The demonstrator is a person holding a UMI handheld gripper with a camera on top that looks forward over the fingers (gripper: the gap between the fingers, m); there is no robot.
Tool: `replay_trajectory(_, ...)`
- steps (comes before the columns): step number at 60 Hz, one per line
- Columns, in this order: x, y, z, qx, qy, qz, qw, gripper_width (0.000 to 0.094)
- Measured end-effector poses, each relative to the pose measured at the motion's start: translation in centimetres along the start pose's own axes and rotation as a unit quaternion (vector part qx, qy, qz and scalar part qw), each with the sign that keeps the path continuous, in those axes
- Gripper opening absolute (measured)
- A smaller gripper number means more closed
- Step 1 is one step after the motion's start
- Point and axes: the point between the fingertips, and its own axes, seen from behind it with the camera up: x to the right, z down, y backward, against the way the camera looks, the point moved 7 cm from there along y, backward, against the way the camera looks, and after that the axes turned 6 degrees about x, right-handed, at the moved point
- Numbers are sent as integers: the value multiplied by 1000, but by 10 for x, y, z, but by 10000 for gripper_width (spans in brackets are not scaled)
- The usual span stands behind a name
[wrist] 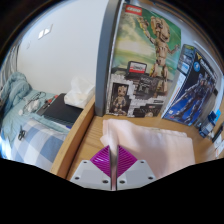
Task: Fold towel
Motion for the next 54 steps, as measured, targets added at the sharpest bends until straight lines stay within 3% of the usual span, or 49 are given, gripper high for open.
replay_trajectory(7, 7, 11, -14, -8, -66, -33, 997, 50)
replay_trajectory(19, 83, 63, -69, 37, -156, -40, 986, 49)
replay_trajectory(29, 181, 78, -59, 38, -184, 4, 982, 49)
replay_trajectory(35, 230, 67, -26, 14, -184, 46, 982, 57)
replay_trajectory(38, 245, 60, -8, -1, -184, 55, 981, 125)
replay_trajectory(40, 255, 55, 4, -11, -181, 63, 981, 240)
replay_trajectory(41, 260, 52, 10, -16, -179, 65, 981, 228)
replay_trajectory(45, 273, 44, 28, -34, -172, 74, 982, 321)
replay_trajectory(51, 285, 52, 28, -25, -171, 76, 982, 648)
replay_trajectory(53, 287, 60, 21, -17, -175, 72, 982, 663)
replay_trajectory(54, 288, 64, 17, -11, -177, 69, 982, 714)
